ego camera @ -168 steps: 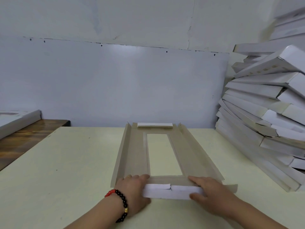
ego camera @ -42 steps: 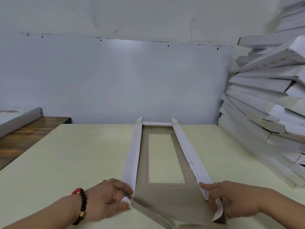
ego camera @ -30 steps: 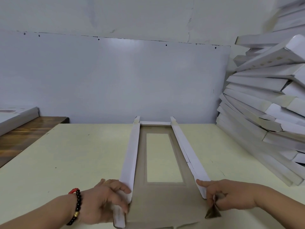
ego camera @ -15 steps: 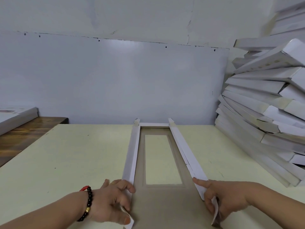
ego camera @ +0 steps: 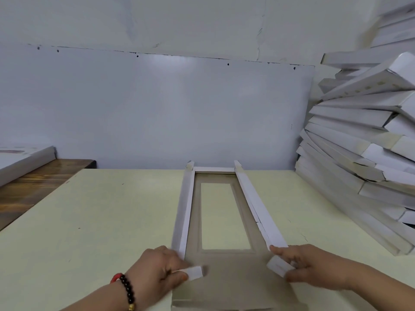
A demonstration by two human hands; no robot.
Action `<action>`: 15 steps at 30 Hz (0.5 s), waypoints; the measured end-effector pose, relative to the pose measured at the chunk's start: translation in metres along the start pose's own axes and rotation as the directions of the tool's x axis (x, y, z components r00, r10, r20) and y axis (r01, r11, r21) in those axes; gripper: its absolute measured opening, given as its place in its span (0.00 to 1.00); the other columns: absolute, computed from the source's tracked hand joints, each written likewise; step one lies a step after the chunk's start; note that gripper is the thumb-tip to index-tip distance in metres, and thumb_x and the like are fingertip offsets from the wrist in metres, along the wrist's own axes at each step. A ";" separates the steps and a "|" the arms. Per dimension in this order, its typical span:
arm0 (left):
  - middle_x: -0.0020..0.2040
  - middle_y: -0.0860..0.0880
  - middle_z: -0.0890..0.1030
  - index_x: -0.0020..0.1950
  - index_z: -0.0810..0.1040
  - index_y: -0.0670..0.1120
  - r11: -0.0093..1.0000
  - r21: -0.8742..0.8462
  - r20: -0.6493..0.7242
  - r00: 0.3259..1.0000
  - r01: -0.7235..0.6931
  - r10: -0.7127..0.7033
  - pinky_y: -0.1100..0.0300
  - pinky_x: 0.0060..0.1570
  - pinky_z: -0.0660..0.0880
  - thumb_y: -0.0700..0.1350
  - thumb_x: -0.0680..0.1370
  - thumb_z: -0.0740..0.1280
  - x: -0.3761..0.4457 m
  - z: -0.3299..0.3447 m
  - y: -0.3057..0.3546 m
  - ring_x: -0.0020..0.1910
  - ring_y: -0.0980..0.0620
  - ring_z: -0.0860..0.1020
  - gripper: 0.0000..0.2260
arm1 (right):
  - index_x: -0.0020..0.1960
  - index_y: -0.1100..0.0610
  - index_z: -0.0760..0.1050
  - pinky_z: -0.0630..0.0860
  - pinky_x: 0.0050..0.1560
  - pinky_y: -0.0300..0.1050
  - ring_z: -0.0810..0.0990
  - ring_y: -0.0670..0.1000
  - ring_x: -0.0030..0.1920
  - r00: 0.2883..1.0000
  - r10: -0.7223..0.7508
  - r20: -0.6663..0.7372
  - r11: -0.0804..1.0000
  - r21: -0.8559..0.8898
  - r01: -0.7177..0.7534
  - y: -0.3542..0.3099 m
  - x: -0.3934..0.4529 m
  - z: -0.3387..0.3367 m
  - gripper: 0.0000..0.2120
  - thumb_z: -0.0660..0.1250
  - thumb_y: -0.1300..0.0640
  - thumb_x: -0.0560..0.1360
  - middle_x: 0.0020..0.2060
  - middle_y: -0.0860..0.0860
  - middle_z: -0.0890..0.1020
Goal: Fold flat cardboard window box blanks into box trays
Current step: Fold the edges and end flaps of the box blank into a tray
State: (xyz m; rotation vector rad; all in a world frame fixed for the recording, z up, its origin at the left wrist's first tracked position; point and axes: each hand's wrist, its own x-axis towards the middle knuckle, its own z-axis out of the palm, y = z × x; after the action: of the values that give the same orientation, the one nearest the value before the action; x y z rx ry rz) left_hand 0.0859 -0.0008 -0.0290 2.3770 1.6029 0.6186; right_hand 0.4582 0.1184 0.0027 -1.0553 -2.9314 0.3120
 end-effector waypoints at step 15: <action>0.42 0.64 0.74 0.56 0.74 0.61 0.994 0.096 -0.227 0.971 -0.054 0.074 0.75 0.38 0.69 0.45 0.76 0.60 -0.001 0.019 0.010 0.38 0.60 0.75 0.13 | 0.53 0.48 0.83 0.74 0.34 0.30 0.79 0.41 0.37 0.948 -0.097 -0.302 0.983 -0.178 0.043 -0.037 0.001 0.014 0.18 0.79 0.58 0.64 0.40 0.41 0.80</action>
State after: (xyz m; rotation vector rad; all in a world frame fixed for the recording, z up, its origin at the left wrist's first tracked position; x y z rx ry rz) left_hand 0.1028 -0.0046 -0.0418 2.5086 1.6816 0.8826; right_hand 0.4328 0.0891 -0.0040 -0.9145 -2.7373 -0.1003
